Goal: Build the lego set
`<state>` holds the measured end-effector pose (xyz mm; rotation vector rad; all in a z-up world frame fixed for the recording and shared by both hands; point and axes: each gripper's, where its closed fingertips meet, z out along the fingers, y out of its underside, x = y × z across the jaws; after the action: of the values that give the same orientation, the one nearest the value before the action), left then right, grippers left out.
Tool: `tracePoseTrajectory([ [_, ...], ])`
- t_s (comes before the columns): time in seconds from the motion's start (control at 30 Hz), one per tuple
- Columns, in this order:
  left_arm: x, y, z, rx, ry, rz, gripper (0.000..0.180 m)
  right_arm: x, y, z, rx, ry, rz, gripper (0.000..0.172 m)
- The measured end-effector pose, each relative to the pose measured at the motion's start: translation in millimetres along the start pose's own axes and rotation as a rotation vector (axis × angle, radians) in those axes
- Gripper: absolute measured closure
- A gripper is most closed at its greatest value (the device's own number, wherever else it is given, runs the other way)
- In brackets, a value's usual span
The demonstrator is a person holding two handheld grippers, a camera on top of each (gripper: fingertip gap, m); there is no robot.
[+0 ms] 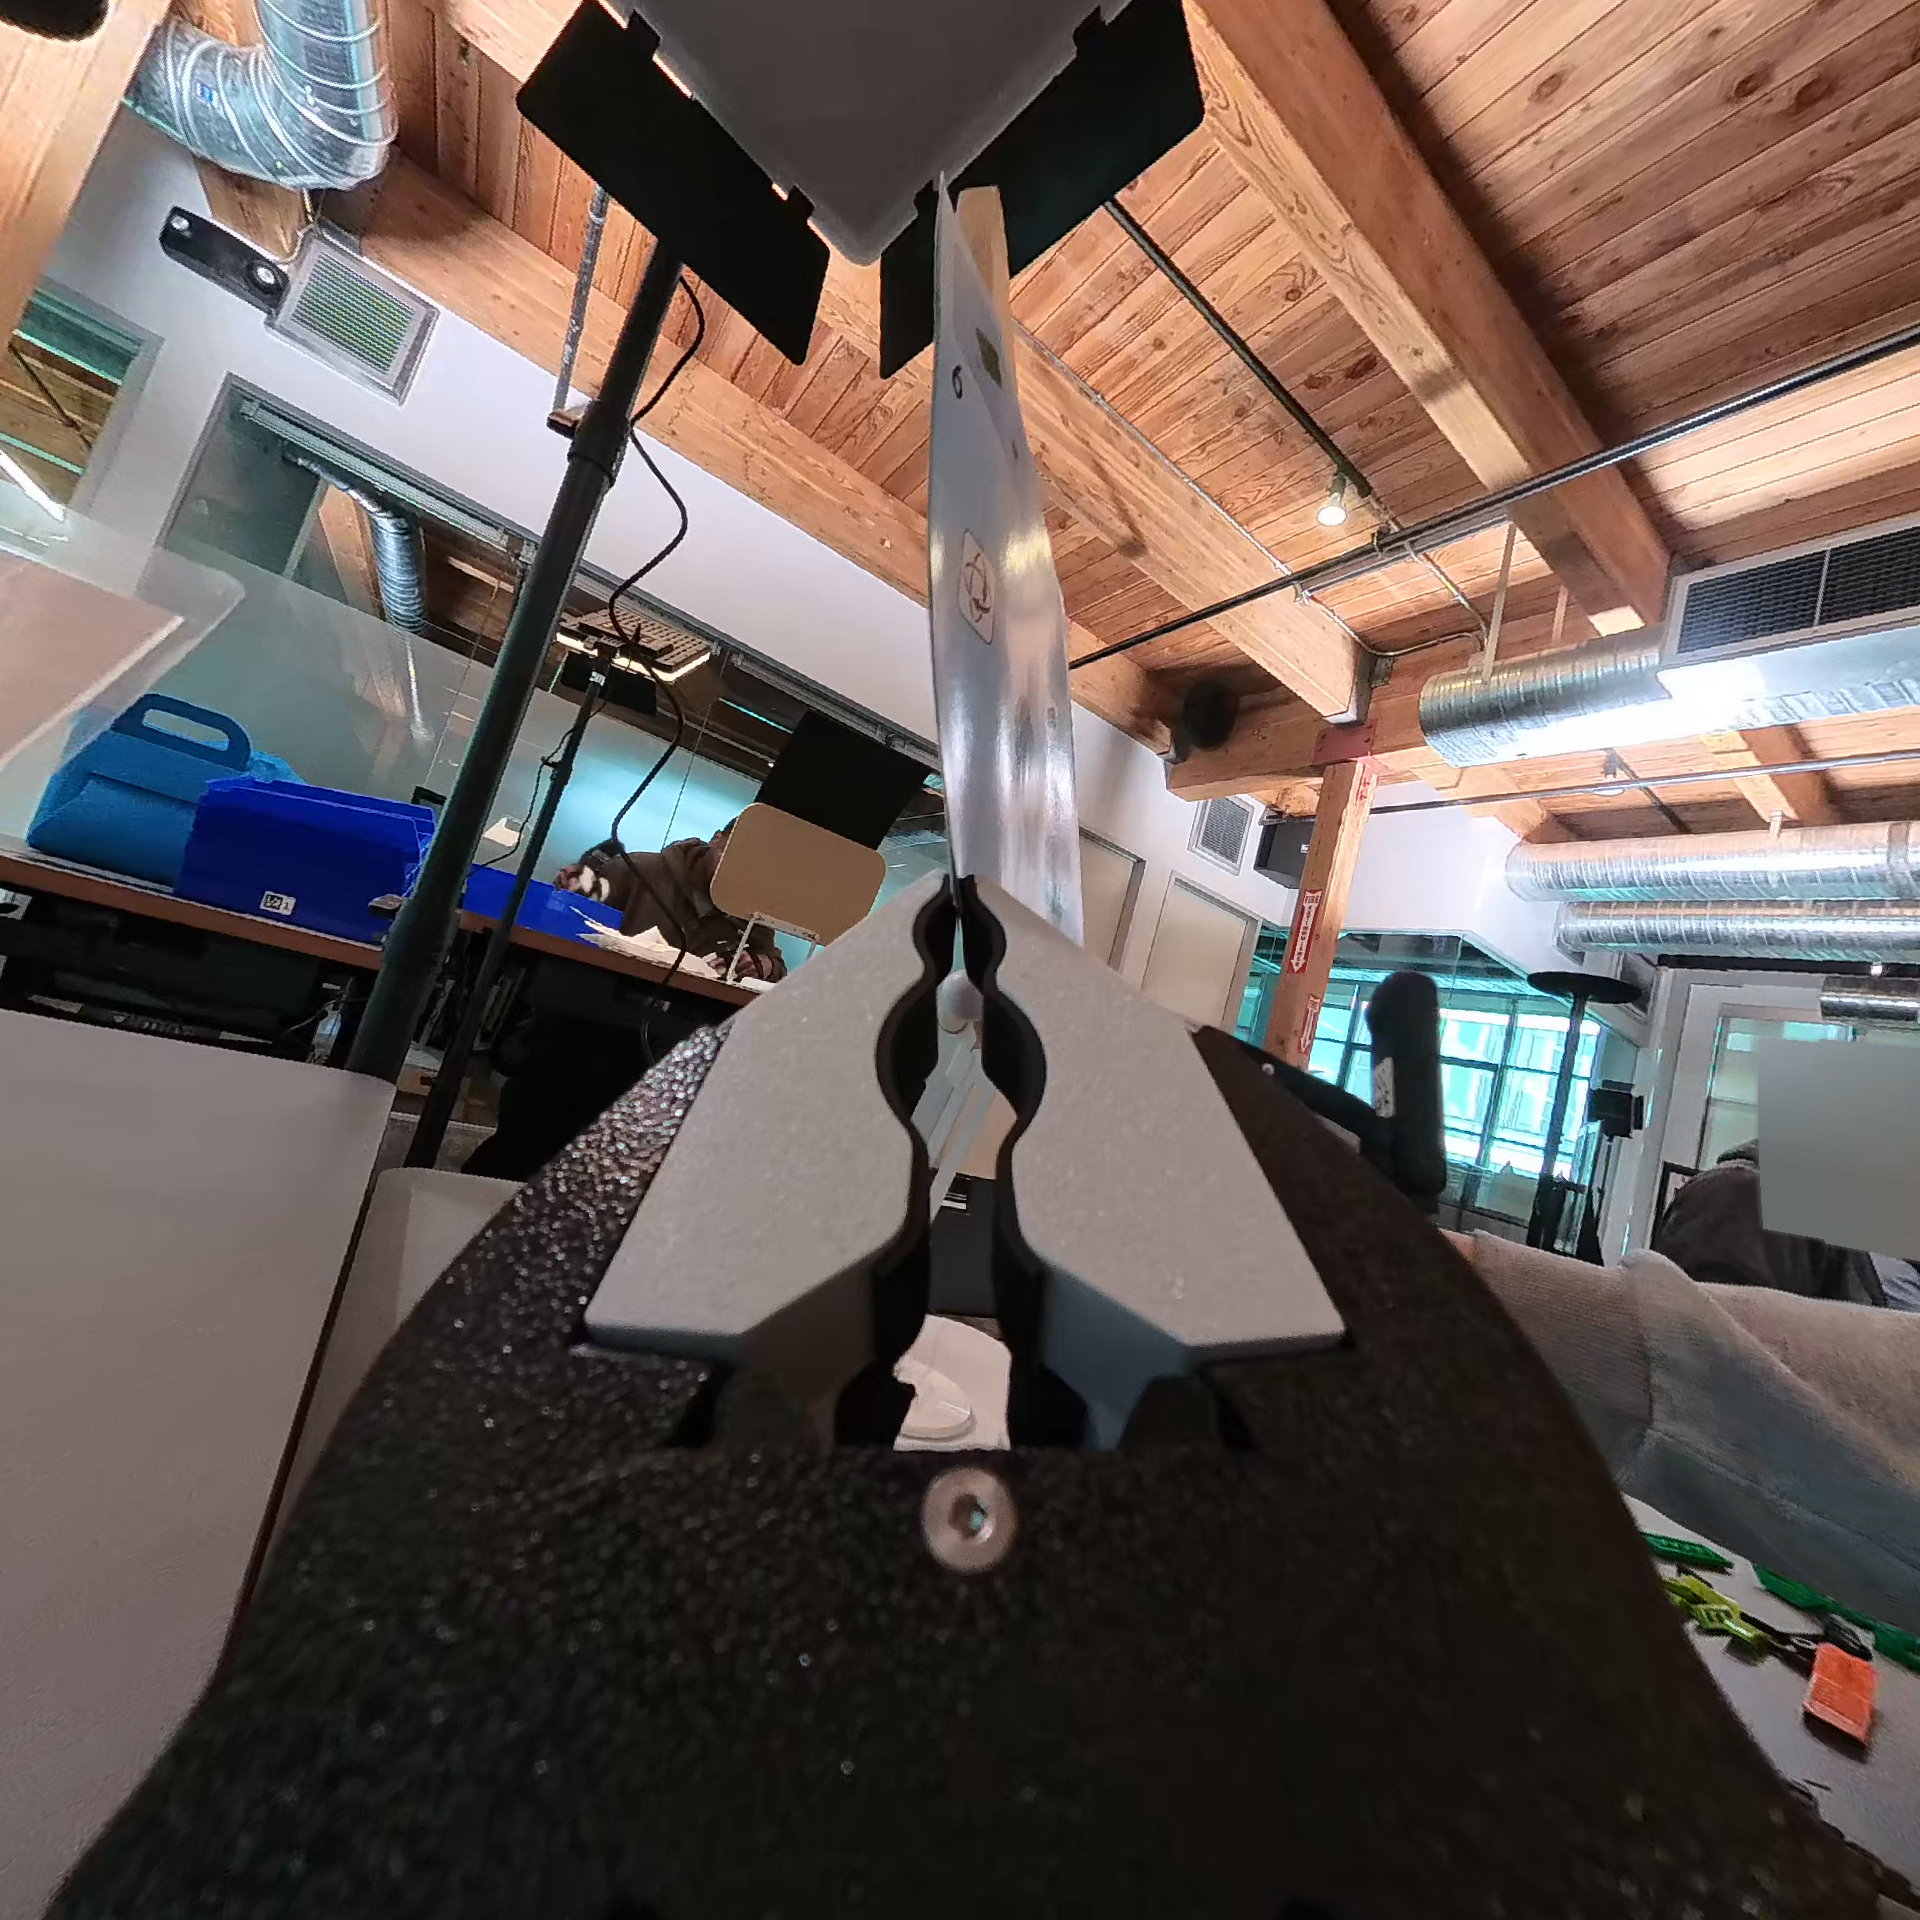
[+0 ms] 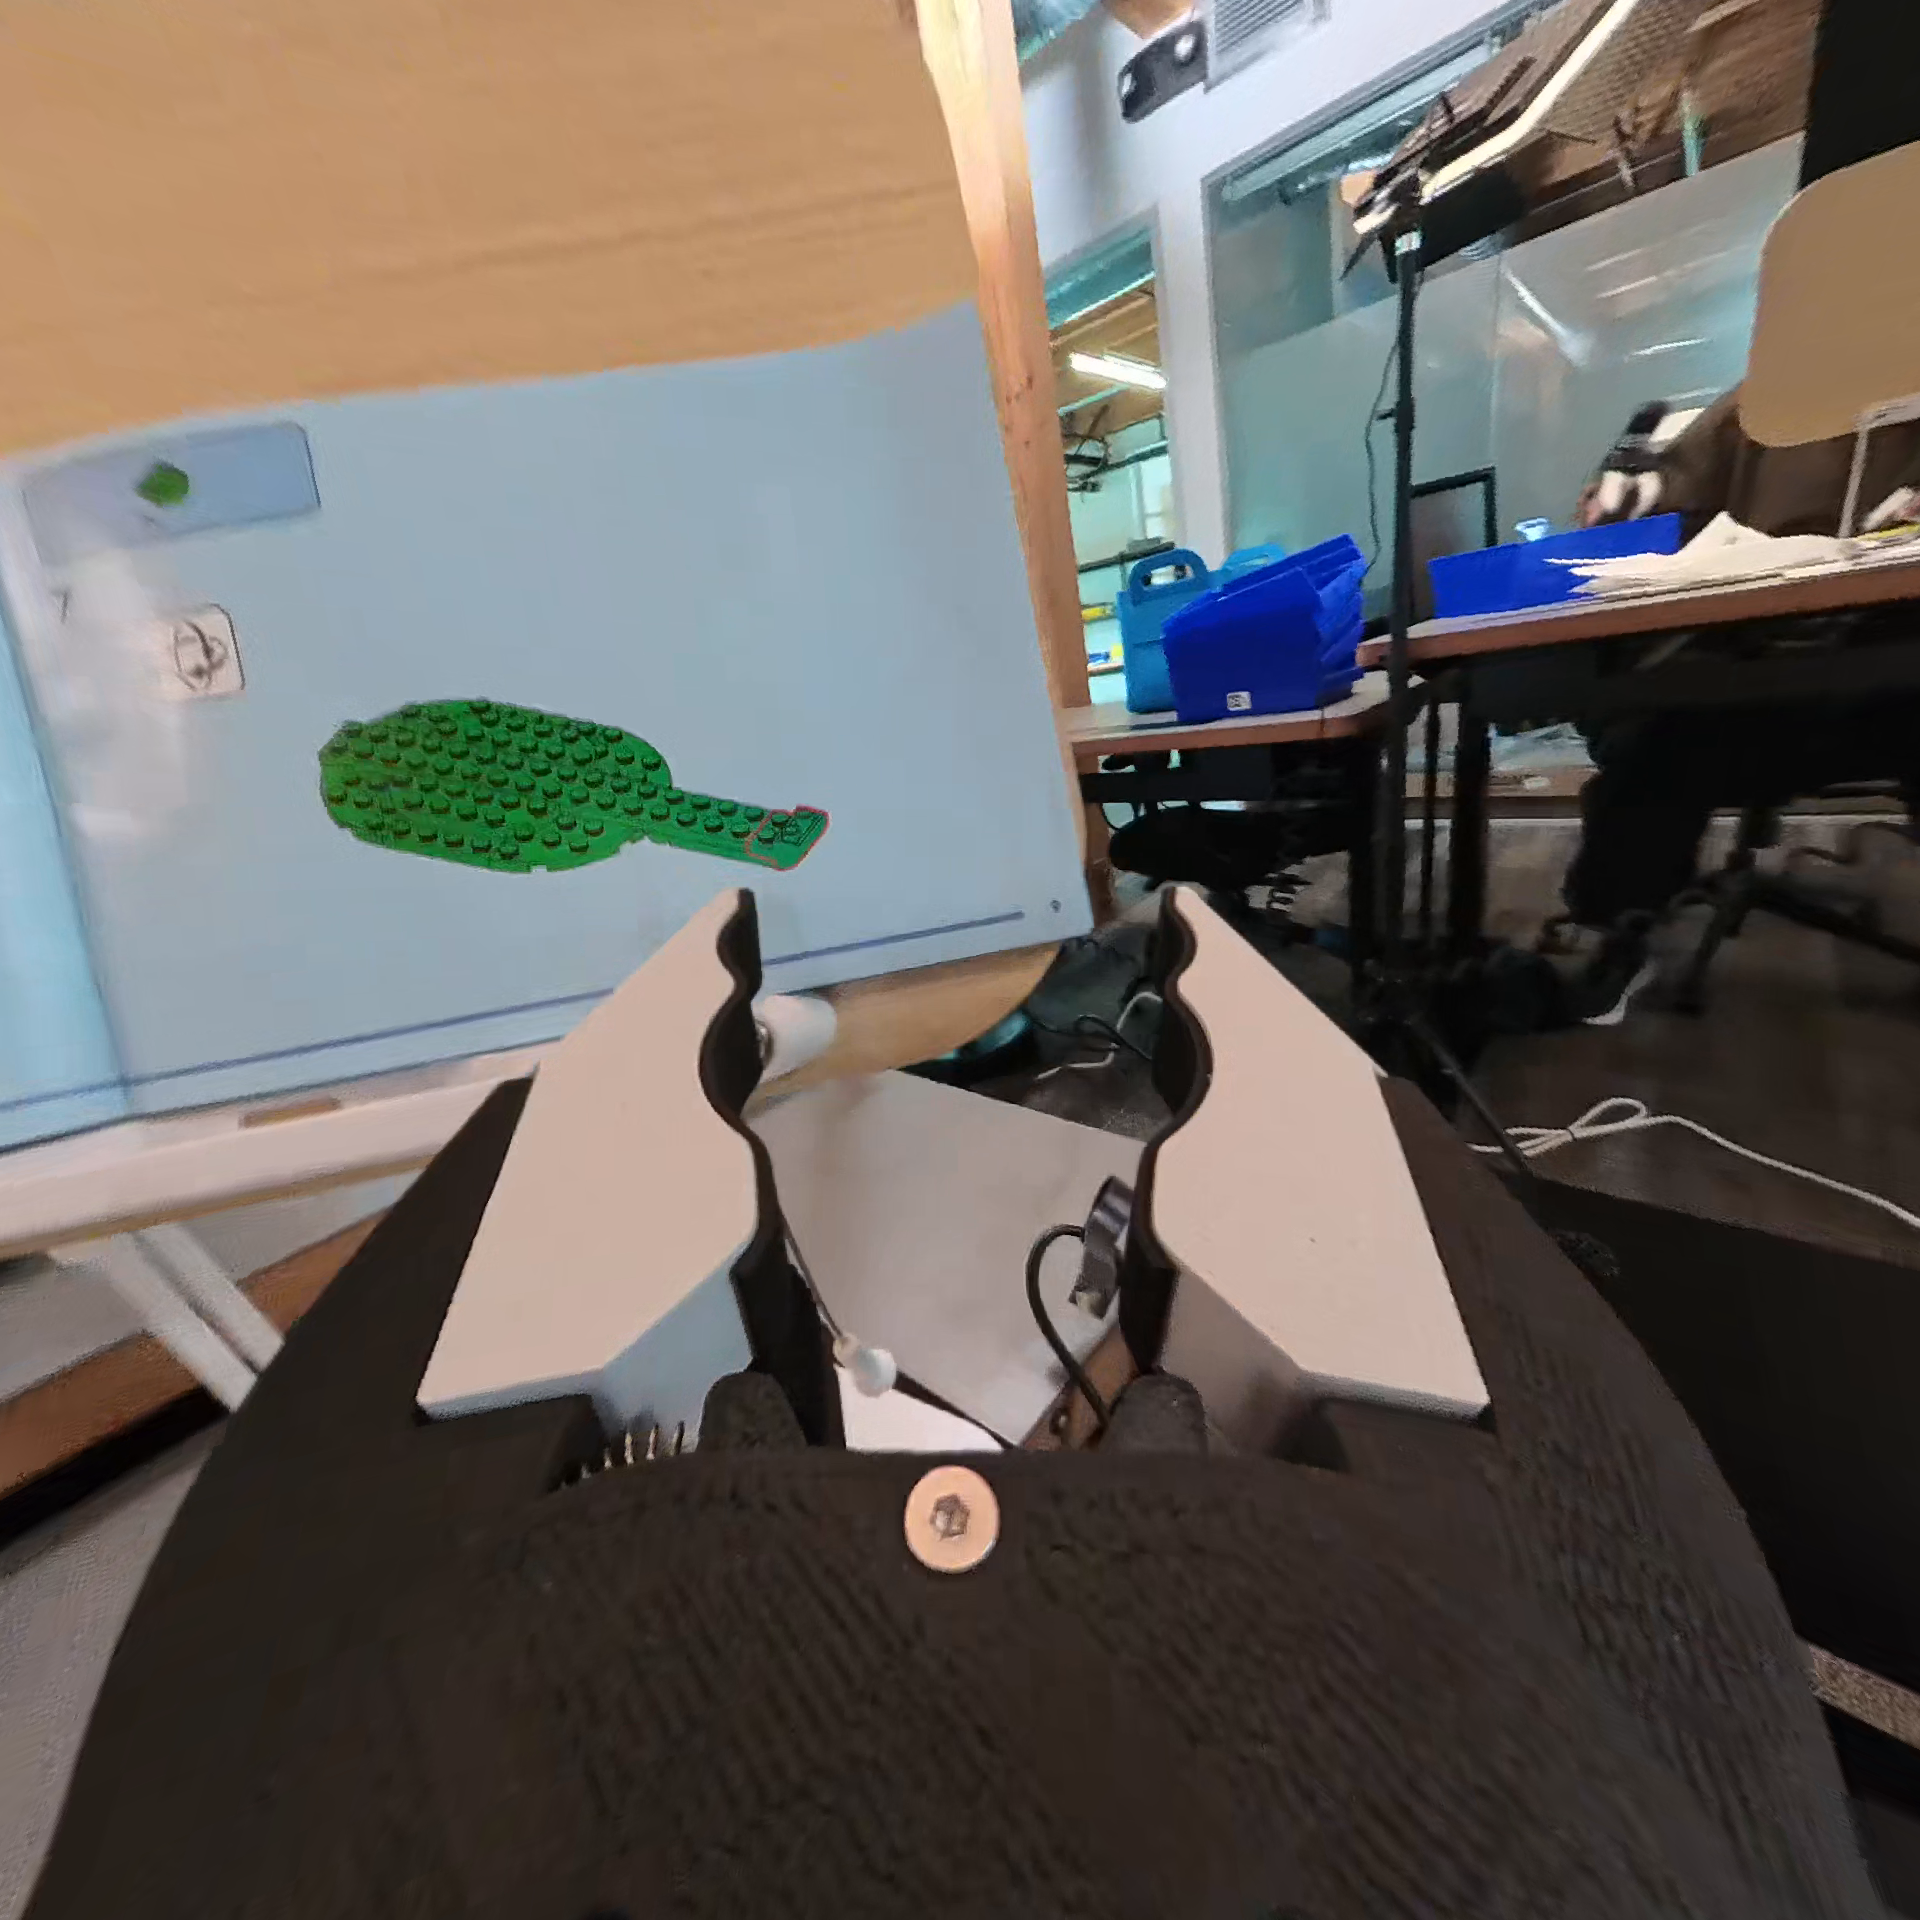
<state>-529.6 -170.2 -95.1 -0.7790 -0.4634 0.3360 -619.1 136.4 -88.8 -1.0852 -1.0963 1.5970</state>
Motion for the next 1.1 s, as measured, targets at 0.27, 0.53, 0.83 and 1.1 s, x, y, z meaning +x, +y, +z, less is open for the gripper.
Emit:
tracePoseTrajectory([
  [0.27, 0, 0, 0, -0.001, 0.005, -0.008, 0.180, -7, 9, 10, -0.067, -0.063, -0.011, 0.096],
  [0.53, 0, 1, 0, -0.003, 0.004, -0.005, 0.180, -4, 7, 7, -0.069, -0.004, -0.062, 0.113],
  [0.83, 0, 1, 0, -0.004, 0.004, -0.005, 0.180, -6, 4, 10, -0.046, -0.021, -0.017, 0.111],
  [1.1, 0, 1, 0, -0.004, 0.005, -0.004, 0.180, 2, 6, 11, -0.077, -0.031, 0.088, 0.116],
])
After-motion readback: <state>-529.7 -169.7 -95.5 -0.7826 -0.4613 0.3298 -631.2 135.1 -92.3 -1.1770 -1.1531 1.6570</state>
